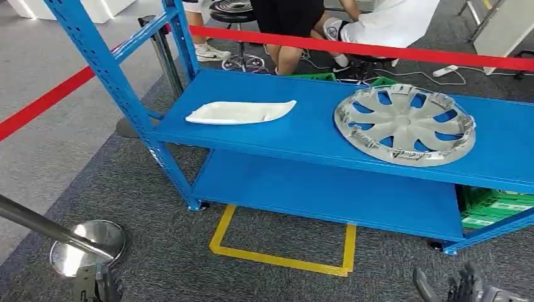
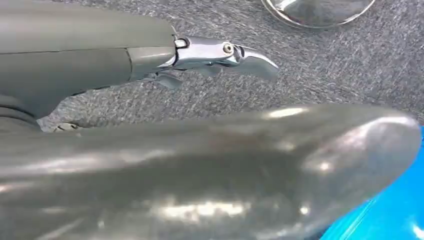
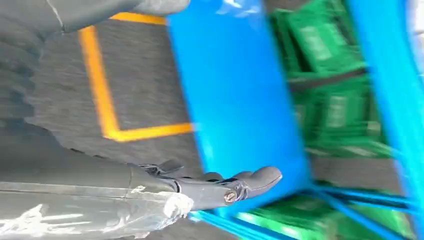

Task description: Take the parts from the cabinet and place them on the table.

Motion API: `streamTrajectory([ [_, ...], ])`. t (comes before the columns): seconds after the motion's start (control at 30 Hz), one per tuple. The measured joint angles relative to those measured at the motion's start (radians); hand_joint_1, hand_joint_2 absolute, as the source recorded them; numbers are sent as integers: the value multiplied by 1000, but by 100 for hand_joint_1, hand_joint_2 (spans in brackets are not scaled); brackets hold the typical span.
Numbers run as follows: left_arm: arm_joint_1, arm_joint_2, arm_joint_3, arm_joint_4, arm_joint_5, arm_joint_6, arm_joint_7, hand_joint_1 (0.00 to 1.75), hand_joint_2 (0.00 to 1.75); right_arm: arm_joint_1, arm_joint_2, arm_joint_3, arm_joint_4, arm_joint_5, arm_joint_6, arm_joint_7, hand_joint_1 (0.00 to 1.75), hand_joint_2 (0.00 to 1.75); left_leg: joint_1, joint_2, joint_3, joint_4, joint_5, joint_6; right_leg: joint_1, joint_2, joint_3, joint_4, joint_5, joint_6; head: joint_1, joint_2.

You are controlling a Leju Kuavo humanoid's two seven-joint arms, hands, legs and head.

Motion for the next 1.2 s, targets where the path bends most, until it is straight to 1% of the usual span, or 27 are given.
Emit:
streamTrajectory([
  [0.13, -2, -1, 0, 1, -11, 3, 0, 0, 0, 16, -18, 77, -90, 31, -88, -19, 0, 175, 0, 0, 0, 0, 0, 0, 0, 0, 0, 0, 0, 0, 0, 0],
  [0.23, -4, -1, 0, 1, -20, 5, 3, 0, 0, 26, -45, 137, -144, 83, -151, -19, 0, 175, 0, 0, 0, 0, 0, 0, 0, 0, 0, 0, 0, 0, 0, 0],
  [0.37, -7, -1, 0, 3, -29, 7, 11, 0, 0, 39, -76, 194, -184, 162, -207, -4, 0, 175, 0, 0, 0, 0, 0, 0, 0, 0, 0, 0, 0, 0, 0, 0],
  [0.53, -13, -1, -3, 6, -45, 11, 23, 0, 0, 54, -131, 284, -235, 319, -280, 37, 0, 175, 0, 0, 0, 0, 0, 0, 0, 0, 0, 0, 0, 0, 0, 0],
  [0.7, -14, -1, -6, 6, -59, 14, 38, 0, 0, 56, -200, 371, -260, 472, -331, 115, 0, 175, 0, 0, 0, 0, 0, 0, 0, 0, 0, 0, 0, 0, 0, 0],
  [0.97, -19, 1, -22, 7, -77, 17, 56, 0, 0, 48, -311, 512, -282, 678, -371, 269, 0, 175, -4, 0, 0, 0, -1, 1, -3, 0, 0, -1, 0, 1, 0, 0],
  [1.07, -22, 1, -24, 7, -85, 18, 64, 0, 0, 42, -358, 568, -287, 752, -381, 330, 0, 175, -8, 0, 0, 1, -4, 6, -8, 0, 0, -1, -1, 5, 0, 0],
  [1.2, -26, 4, -30, 7, -96, 18, 74, 0, 0, 28, -417, 643, -292, 845, -389, 412, 0, 175, -16, 0, 0, 1, -8, 15, -16, 0, 1, -5, -2, 15, 0, 0],
])
